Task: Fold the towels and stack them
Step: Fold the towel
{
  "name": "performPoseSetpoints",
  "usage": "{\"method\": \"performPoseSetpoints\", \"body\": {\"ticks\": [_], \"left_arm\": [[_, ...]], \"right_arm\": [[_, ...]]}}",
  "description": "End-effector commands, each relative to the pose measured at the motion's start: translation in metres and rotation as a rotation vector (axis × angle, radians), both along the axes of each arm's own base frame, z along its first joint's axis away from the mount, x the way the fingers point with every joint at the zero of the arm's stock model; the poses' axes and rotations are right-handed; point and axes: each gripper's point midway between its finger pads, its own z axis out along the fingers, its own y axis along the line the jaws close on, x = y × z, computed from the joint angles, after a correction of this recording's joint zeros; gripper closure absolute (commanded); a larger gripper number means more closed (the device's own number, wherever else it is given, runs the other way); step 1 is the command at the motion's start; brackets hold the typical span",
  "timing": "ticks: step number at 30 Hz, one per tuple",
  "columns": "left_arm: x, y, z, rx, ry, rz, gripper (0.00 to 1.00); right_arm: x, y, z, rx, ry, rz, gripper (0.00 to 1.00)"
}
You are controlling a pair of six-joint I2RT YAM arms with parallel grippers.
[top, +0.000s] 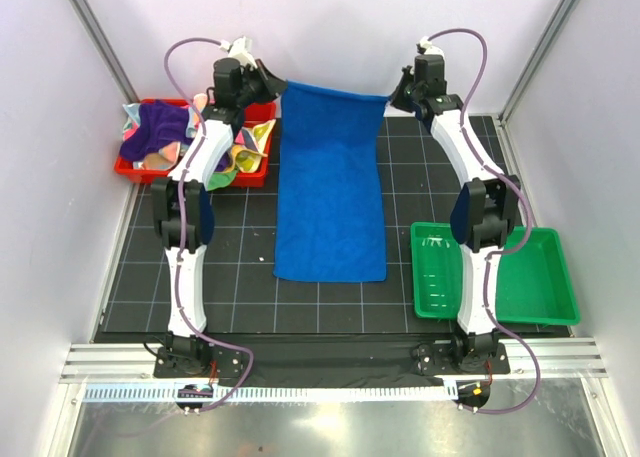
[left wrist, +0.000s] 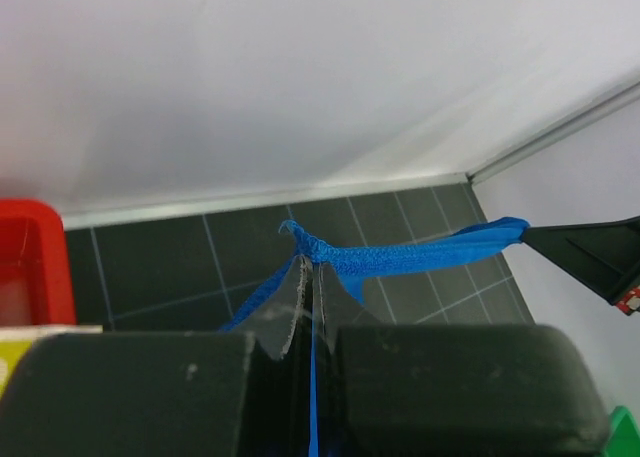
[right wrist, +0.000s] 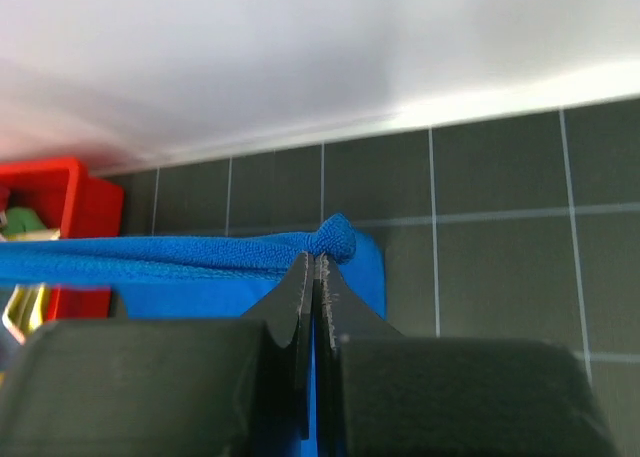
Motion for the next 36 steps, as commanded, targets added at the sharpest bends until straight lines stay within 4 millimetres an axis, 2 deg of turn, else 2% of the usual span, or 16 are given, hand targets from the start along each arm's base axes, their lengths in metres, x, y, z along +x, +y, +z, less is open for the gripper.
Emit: {"method": "performPoseSetpoints", "body": {"ticks": [1,2,4,5,6,8,9,11,12,14,16,17,19,20,26,36], "left_arm": [[-0.011,0.033,0.07,-0.027,-0.147,0.075,1.0],[-0.018,0.033,0.064,-0.028,-0.128,0.075,1.0],[-0.023,0.036,0.062,-0.037,-0.128,0.083,1.0],[-0.031,0.037,0.07,-0.044,-0.136,0.086,1.0],[-0.035,0.038,0.054,-0.039,-0.102,0.087,1.0],[-0.046,0.039,0.059,-0.044,-0.105,0.089,1.0],[-0.051,0.039,0.045,-0.039,-0.074,0.089,1.0],[-0.059,0.04,0.043,-0.04,-0.066,0.089,1.0],[-0.067,0.041,0.046,-0.042,-0.069,0.089,1.0],[-0.075,0.043,0.028,-0.033,-0.03,0.094,1.0],[-0.087,0.045,0.016,-0.028,0.002,0.097,1.0],[-0.092,0.045,0.012,-0.028,0.01,0.095,1.0],[-0.103,0.046,0.009,-0.036,0.024,0.097,1.0],[-0.109,0.045,-0.008,-0.033,0.062,0.096,1.0],[-0.144,0.039,-0.04,-0.033,0.14,0.103,1.0],[-0.192,0.05,-0.062,-0.015,0.239,0.182,1.0]], "right_arm": [[-0.021,-0.024,0.065,0.019,-0.107,-0.054,0.99],[-0.026,-0.023,0.055,0.029,-0.081,-0.05,0.99],[-0.034,-0.022,0.054,0.039,-0.071,-0.044,0.99],[-0.041,-0.023,0.052,0.04,-0.059,-0.045,0.99],[-0.045,-0.021,0.049,0.052,-0.049,-0.036,0.99],[-0.059,-0.018,0.044,0.065,-0.031,-0.015,0.99],[-0.064,-0.017,0.042,0.07,-0.023,-0.011,0.99],[-0.075,-0.016,0.028,0.083,0.01,-0.006,0.99],[-0.081,-0.015,0.032,0.092,0.009,-0.001,0.99],[-0.093,-0.011,0.016,0.109,0.052,0.013,0.99],[-0.104,-0.009,0.016,0.114,0.06,0.018,0.99],[-0.112,-0.007,0.004,0.117,0.09,0.021,0.99],[-0.122,-0.005,0.004,0.128,0.096,0.024,0.99],[-0.13,-0.005,-0.008,0.134,0.127,0.022,0.99],[-0.164,0.001,-0.022,0.134,0.168,0.03,0.99],[-0.213,0.005,-0.046,0.121,0.224,0.04,0.99]]}}
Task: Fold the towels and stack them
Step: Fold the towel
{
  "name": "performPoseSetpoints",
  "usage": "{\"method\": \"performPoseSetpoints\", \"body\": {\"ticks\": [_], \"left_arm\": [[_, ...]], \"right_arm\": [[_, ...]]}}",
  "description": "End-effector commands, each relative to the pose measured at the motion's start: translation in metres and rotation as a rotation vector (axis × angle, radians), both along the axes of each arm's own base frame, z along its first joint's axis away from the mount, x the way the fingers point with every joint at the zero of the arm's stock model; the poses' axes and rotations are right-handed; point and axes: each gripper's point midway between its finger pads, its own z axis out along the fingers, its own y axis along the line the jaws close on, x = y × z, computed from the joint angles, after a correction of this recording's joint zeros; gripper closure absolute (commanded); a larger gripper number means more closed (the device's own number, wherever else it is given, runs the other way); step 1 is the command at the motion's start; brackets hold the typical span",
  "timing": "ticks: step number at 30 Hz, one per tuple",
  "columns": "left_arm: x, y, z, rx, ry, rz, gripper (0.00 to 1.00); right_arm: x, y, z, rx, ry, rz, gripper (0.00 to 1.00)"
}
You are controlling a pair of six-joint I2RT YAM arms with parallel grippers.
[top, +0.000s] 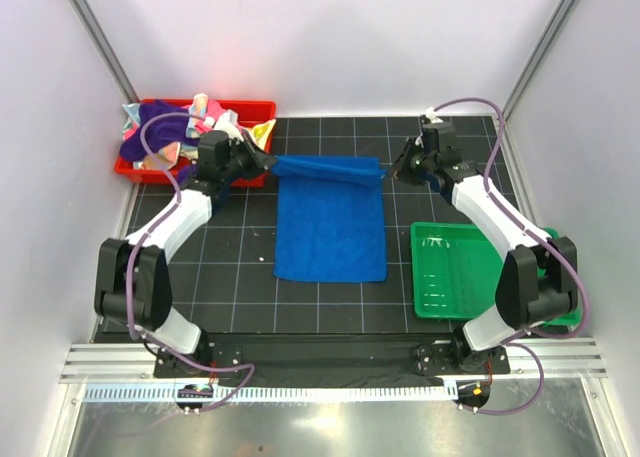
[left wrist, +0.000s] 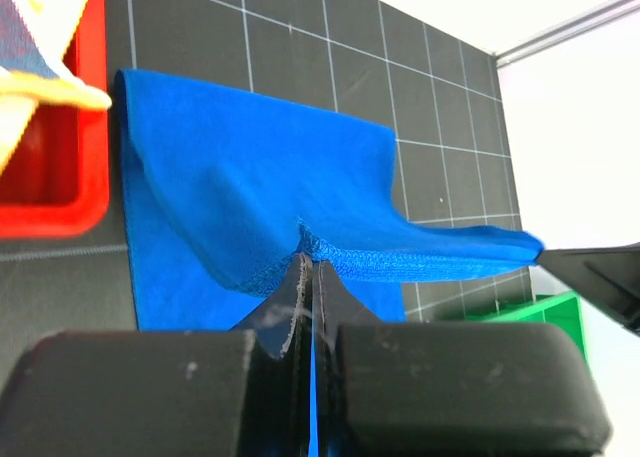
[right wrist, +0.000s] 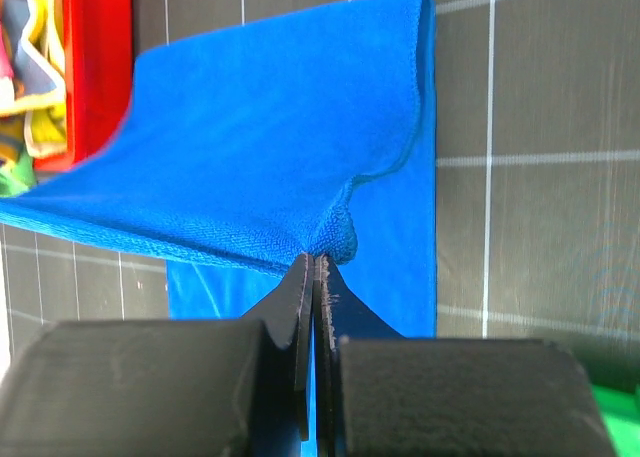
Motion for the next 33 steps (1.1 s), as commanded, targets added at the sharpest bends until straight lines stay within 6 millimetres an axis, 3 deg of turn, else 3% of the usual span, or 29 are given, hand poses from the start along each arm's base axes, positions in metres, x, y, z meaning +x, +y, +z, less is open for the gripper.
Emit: {"method": "performPoseSetpoints", "body": {"ticks": [1,3,13,20,33], "left_arm": [[-0.005,0.023,0.017,0.025,-0.04,0.114,1.0],[-0.013,0.022,0.018,0.022,-0.035,0.118,1.0],[-0.055,0.023,-0.017,0.042,0.052,0.136,1.0],[-0.078,0.025,-0.024,0.054,0.07,0.145,1.0],[-0.108,0.02,-0.042,0.07,0.11,0.129,1.0]], "right_arm": [[-0.011,-0.015,0.005,-0.039,-0.029,-0.059,0.99],[-0.018,-0.015,0.006,-0.035,-0.033,-0.062,0.99],[-0.054,-0.013,-0.005,-0.048,-0.013,-0.063,0.99],[-0.077,-0.012,-0.015,-0.046,0.011,-0.054,0.99],[-0.099,-0.017,-0.02,-0.057,0.018,-0.092,0.99]]}}
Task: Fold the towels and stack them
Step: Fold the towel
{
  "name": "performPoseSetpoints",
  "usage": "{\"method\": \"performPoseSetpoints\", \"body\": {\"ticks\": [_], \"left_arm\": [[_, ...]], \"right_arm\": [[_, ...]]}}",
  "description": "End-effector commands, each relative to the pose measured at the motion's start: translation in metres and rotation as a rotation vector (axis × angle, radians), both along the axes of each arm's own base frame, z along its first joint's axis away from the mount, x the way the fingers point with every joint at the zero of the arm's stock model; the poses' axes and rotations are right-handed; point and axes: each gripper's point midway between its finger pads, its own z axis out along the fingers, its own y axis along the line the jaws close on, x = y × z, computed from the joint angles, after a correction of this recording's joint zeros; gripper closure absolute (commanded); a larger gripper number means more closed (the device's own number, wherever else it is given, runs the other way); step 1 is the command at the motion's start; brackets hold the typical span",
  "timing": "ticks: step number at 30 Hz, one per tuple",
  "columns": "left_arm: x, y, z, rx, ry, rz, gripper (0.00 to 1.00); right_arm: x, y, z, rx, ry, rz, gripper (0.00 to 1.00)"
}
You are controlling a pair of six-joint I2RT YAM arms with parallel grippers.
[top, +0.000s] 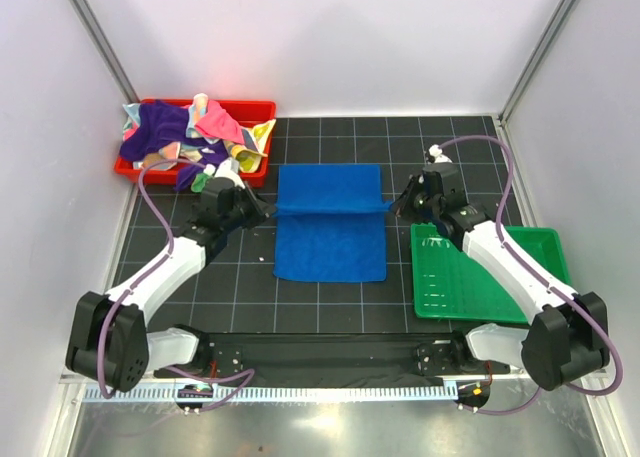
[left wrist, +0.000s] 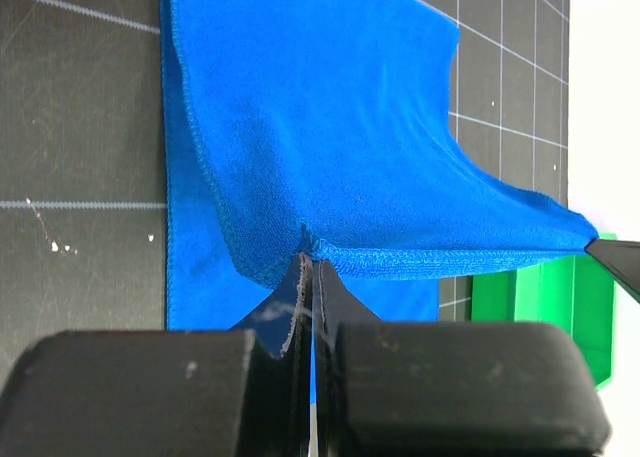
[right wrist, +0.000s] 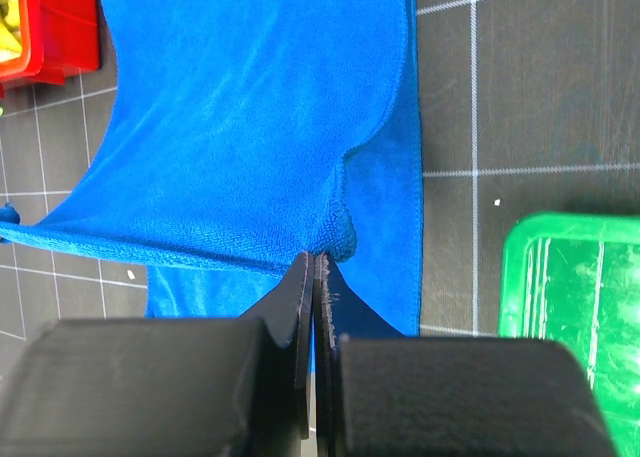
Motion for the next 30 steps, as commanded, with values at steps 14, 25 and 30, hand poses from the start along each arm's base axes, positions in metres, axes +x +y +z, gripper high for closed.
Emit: {"method": "performPoseSetpoints", "body": {"ticks": [14,25,30], "left_arm": [[-0.012,0.02,-0.012,0.071,0.005,0.079,1.0],[-0.024,0.022,-0.015,0.082,0.015,0.071,1.0],[-0.028,0.024,-0.007,0.084,-0.001,0.071,1.0]], "right_arm": [[-0.03,-0.011,-0.023,-0.077,0.026,-0.071,0.99],[-0.04,-0.011,-0.024,-0.082,0.022,-0.072,0.99],[-0.044,-0.013,-0.016,-0.077,0.007,-0.078,0.99]]}}
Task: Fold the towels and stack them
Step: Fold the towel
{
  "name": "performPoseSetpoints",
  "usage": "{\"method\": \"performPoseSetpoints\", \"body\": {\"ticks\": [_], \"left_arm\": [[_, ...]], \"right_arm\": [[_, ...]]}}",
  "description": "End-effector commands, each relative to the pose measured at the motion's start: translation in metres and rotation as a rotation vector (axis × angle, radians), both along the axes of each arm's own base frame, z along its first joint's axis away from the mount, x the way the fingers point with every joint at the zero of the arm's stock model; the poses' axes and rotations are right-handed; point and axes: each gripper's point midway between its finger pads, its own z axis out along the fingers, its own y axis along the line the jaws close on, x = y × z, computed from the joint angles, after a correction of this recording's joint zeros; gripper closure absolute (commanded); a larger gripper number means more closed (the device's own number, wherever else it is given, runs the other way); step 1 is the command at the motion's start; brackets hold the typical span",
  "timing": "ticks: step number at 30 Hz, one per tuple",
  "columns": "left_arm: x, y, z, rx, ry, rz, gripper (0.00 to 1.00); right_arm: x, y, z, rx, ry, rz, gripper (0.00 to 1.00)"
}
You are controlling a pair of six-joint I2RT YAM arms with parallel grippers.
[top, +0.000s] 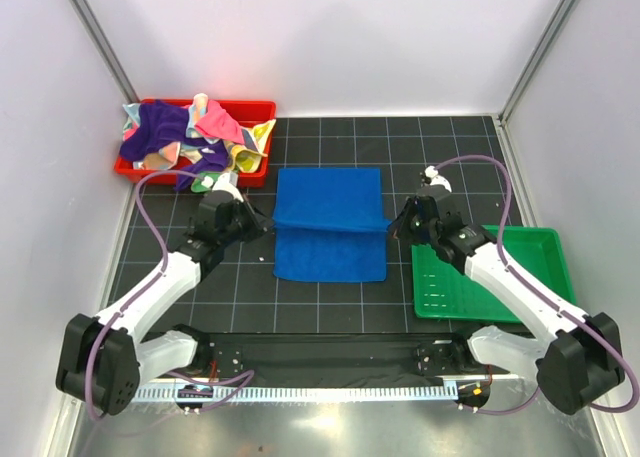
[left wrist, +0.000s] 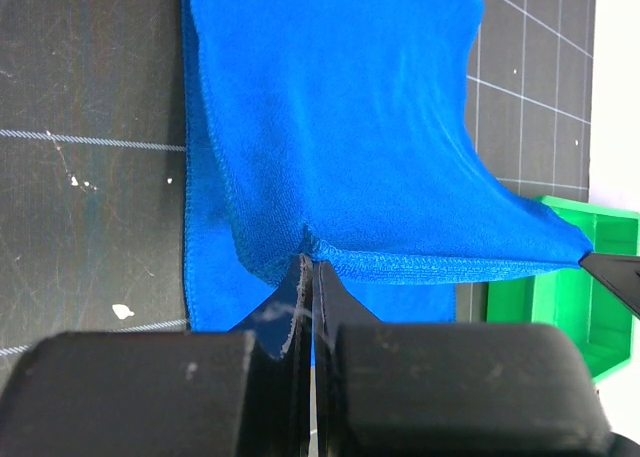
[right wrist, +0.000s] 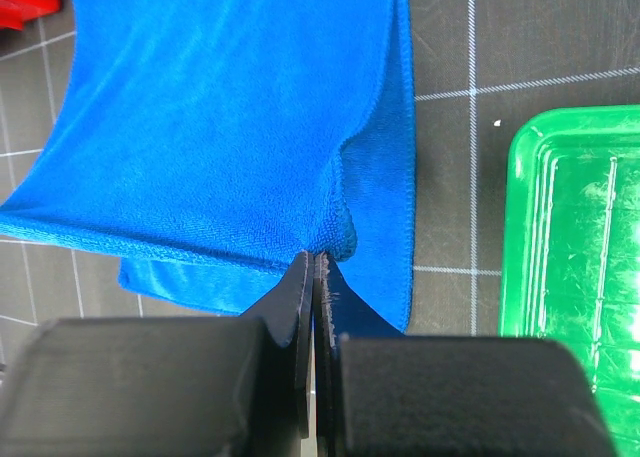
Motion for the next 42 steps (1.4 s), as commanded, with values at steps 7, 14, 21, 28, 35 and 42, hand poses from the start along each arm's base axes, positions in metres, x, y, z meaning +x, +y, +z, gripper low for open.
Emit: {"method": "performPoseSetpoints", "body": {"ticks": [7,14,21,28,35,42], "left_arm": [[-0.004,0.017,-0.004,0.054,-0.01,0.059,1.0],[-0.016,0.007,-0.032,0.058,0.042,0.038,1.0],[-0.027,-0.004,-0.066,0.071,0.116,0.014,1.0],[-0.034,-0.002,-0.088,0.109,0.167,0.025,1.0],[-0.03,0.004,-0.084,0.123,0.152,0.059,1.0],[-0.028,0.011,-0.073,0.15,0.136,0.085,1.0]], "right_arm": [[-0.008,-0.021,-0.004,-0.059,-0.009,-0.08,0.99],[-0.019,-0.023,-0.037,-0.073,0.055,-0.084,0.99],[-0.029,-0.025,-0.069,-0.101,0.131,-0.073,0.99],[-0.034,-0.025,-0.087,-0.112,0.173,-0.06,0.99],[-0.036,-0.019,-0.085,-0.1,0.173,-0.036,0.99],[-0.036,-0.014,-0.064,-0.083,0.136,-0.022,0.99]]}}
